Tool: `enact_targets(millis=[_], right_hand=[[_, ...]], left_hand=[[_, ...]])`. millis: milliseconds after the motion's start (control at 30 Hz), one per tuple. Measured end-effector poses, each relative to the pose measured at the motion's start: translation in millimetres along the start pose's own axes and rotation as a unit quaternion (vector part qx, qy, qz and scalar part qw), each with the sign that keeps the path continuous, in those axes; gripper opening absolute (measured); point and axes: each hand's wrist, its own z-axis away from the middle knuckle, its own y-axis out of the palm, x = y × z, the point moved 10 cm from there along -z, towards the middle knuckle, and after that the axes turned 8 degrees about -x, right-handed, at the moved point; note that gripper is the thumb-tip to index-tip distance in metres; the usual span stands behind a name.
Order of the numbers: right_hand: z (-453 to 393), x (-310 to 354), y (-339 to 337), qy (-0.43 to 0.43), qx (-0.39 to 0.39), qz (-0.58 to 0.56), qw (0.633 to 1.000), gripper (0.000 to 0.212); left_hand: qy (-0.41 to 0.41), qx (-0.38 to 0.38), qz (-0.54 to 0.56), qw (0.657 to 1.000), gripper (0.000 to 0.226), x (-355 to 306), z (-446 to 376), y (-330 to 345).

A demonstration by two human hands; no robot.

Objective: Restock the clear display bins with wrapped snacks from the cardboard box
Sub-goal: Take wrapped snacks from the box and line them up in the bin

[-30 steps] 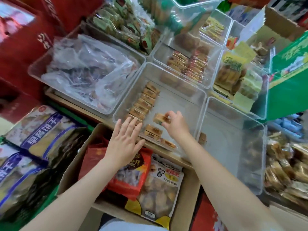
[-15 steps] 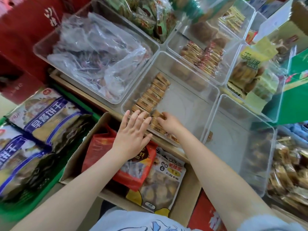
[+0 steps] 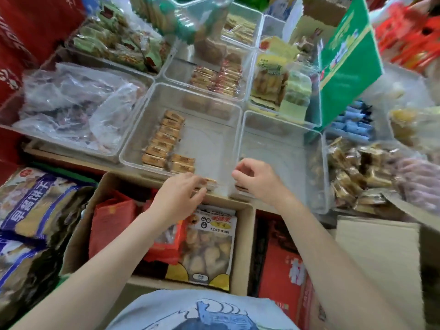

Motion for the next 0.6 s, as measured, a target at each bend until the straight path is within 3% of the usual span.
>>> enact_targets(millis=[167,333,433,600], right_hand=[[108,-65,-140,0.014,-0.198,-0.022,0.98,0.013],[226,-166,-254,0.104,-0.383,-0.043,0.917,0.012],[265,-232,-280,0.172,-0.379,-0.014,0.909,0.014],[275,-325,-284,0.234,-0.309,-0.005,0.922,0.017]], left_hand=[[0.079,0.123,0.025,0.989,0.029,-138,13,64],[0.188,0.179,0.037,0.965,0.029,-275,44,130],[0.207,0.181,0.104,0.956,0.039,-332,62,166],[0.137,0.18,0.212,0.951,0.062,-387,79,208]])
